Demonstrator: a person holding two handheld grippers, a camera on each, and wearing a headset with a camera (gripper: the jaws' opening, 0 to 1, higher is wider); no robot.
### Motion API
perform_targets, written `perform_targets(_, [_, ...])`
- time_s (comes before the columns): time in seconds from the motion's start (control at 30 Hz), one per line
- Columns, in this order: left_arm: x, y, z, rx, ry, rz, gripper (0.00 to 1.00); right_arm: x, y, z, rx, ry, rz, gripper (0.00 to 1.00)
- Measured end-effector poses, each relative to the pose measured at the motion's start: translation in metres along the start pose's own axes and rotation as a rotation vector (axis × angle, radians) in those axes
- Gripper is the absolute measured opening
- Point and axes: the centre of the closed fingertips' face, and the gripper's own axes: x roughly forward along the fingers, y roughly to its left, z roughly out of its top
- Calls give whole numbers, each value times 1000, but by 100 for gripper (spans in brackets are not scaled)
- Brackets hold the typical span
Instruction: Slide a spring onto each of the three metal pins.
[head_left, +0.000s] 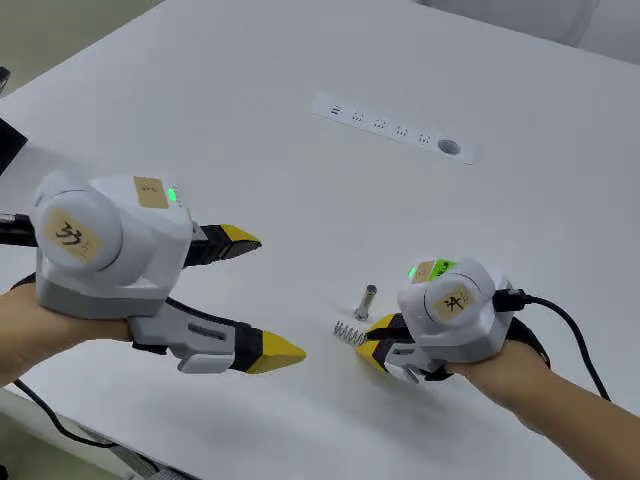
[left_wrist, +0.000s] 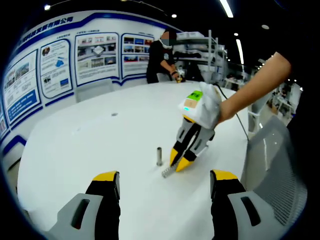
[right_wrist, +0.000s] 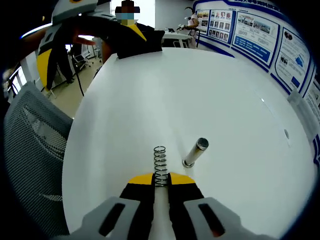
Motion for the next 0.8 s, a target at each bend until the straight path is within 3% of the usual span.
perform_targets(0.13, [2, -6, -3, 6, 20, -26, 73, -15, 7, 10, -26, -31, 1, 11])
perform_targets(0.27, [10, -15, -3, -4, 32, -56, 69, -45, 18, 24, -44, -89, 6, 11])
perform_targets(0.37, [17, -28, 5, 19, 21, -92, 67, -69, 24, 26, -62, -109, 4, 11])
perform_targets(0.47, [25, -39, 13, 35, 10, -123, 65, -92, 26, 21, -145, -76, -21, 11])
perform_targets(0.63, [36, -60, 26, 71, 1, -184, 59, -122, 37, 23, -177, -78, -13, 11])
perform_targets(0.73, [40, -77, 40, 76, -32, -242, 49, -136, 42, 25, -186, -85, -19, 11])
perform_targets(0.8, [42, -83, 45, 88, -42, -253, 42, -140, 44, 25, -204, -80, -26, 11])
